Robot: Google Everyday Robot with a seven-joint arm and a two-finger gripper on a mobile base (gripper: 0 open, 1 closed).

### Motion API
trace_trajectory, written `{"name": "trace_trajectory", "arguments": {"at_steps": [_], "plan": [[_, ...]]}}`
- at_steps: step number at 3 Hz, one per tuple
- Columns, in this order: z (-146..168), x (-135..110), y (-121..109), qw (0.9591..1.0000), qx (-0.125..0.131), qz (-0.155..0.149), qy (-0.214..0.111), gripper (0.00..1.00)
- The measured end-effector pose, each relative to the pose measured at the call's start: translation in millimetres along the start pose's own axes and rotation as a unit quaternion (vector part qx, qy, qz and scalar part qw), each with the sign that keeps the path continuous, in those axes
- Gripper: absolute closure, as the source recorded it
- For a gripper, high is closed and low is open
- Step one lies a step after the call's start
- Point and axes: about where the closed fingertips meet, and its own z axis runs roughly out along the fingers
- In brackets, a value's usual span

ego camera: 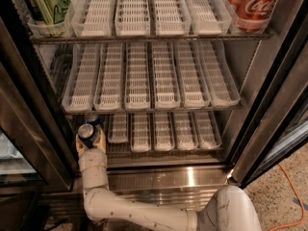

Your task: Pick pepsi can from bottom shelf of fridge

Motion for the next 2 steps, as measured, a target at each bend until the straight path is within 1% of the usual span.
{"name": "trace_trajectory", "arguments": {"at_steps": [1,2], "plan": [[-1,-6,1,1.0,-0.002,0.005,-0.004,1.0],[-4,-24,2,0.9997,-0.008,0.023,-0.01,1.0]]}}
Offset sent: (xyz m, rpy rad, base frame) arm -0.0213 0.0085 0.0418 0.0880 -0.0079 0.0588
